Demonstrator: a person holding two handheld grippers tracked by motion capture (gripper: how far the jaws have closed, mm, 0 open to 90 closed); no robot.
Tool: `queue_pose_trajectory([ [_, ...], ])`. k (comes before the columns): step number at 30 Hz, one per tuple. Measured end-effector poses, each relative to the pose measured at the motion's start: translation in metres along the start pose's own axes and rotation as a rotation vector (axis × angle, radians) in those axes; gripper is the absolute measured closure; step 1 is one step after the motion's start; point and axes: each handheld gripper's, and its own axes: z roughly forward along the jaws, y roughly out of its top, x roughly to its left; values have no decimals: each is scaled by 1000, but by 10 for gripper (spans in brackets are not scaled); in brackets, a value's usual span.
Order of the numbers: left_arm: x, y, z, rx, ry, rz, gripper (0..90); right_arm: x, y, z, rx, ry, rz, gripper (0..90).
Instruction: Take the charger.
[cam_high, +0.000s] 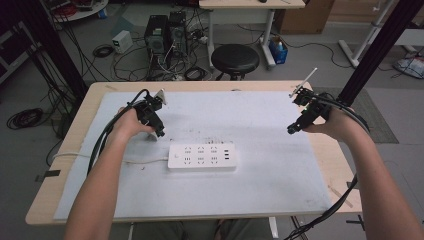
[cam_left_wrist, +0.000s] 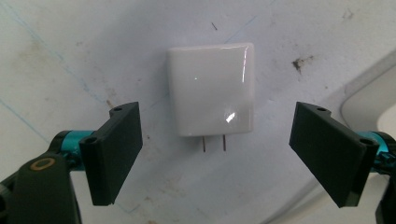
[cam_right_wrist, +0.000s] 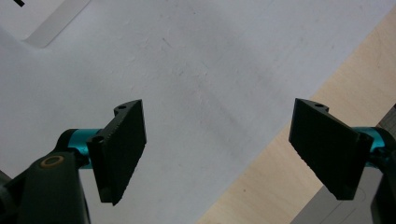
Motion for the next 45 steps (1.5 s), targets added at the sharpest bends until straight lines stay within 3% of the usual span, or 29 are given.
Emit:
queue_pose_trajectory([
  [7,0,5,14,23,12,-15,212,0,-2,1,-7,4,4,185],
  [15,2,6,25,44,8,-32,354,-1,-6,2,-10,5,0,185],
  [17,2,6,25,35,-9,-29,392,-1,-6,2,-6,4,2,185],
  [19,1,6,23,35,22,-14,420,-1,-7,3,-10,3,2,185],
  [21,0,4,19,15,19,-14,423,-1,-6,2,-11,1,4,185],
  [26,-1,-3,-8,-53,-1,-3,424,1,-5,2,-15,-5,10,185],
  [31,-7,-13,-48,-74,-15,56,425,4,-3,3,-9,2,51,186],
  [38,-25,-24,-100,-86,-38,127,424,7,-1,3,7,38,110,186],
  [45,-49,-25,-127,-74,-69,211,424,7,-1,-3,4,51,162,186],
])
